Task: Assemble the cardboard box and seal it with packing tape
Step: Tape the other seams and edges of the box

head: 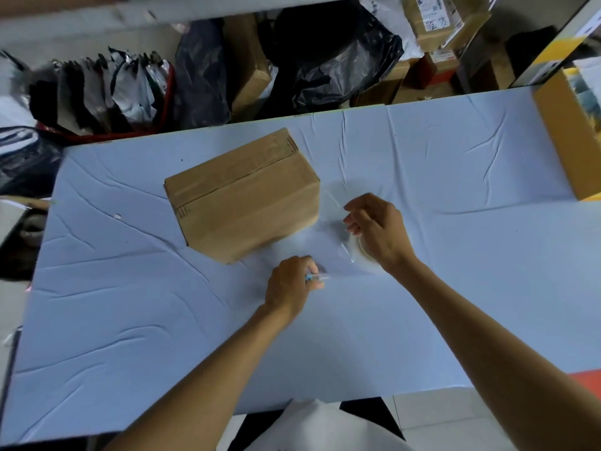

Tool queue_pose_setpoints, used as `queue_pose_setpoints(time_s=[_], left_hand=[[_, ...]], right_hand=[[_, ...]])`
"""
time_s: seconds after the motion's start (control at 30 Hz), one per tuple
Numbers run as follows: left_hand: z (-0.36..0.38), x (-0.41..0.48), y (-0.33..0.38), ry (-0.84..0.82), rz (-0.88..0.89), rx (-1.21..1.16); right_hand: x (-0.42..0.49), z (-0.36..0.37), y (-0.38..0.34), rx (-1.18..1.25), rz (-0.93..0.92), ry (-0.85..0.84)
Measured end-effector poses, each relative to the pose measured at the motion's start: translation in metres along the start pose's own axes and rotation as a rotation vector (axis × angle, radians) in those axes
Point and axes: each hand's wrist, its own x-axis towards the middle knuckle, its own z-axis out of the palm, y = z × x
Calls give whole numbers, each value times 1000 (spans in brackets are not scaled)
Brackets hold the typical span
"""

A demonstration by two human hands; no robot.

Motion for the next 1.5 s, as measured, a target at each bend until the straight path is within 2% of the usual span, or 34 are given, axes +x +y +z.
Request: queue_pose_setpoints(time_s=[0.17,0.3,0.37,0.4,0.47,0.5,0.53,0.6,0.67,0.77,1.07,1.27,1.33,1.43,1.5], left_hand=[[-2,0,-7,57,-32,72],[-33,-13,36,-100,127,311],[-72,-20,73,-119,282,201],[-94,-23,91,-21,386,121],[-131,-12,110,283,541,88],[-144,1,112,375,536,123],[-152,15,109,397,482,184],[-156,42,95,268,360,276],[-151,54,83,166,336,286],[-147,54,77,192,389,259],[-145,61,73,226,417,298],[-146,62,72,231,442,322],[-145,63,72,230,441,320],[-145,66,71,230,430,307],[-143,65,70,248,438,316]], right_hand=[[1,8,-15,236,45,-32],[0,6,-28,358,143,-112],[1,4,-35,409,198,-142],[3,3,-39,454,223,-159],[7,2,-47,562,266,-199],[7,1,-51,607,282,-221],[7,2,-54,639,287,-237],[5,4,-57,665,263,-252],[4,5,-56,674,242,-256],[7,2,-55,694,247,-226],[11,12,-55,513,100,-119],[13,16,-55,482,93,-110],[15,17,-56,388,56,-54],[17,18,-58,124,56,95],[16,16,-59,120,52,125]])
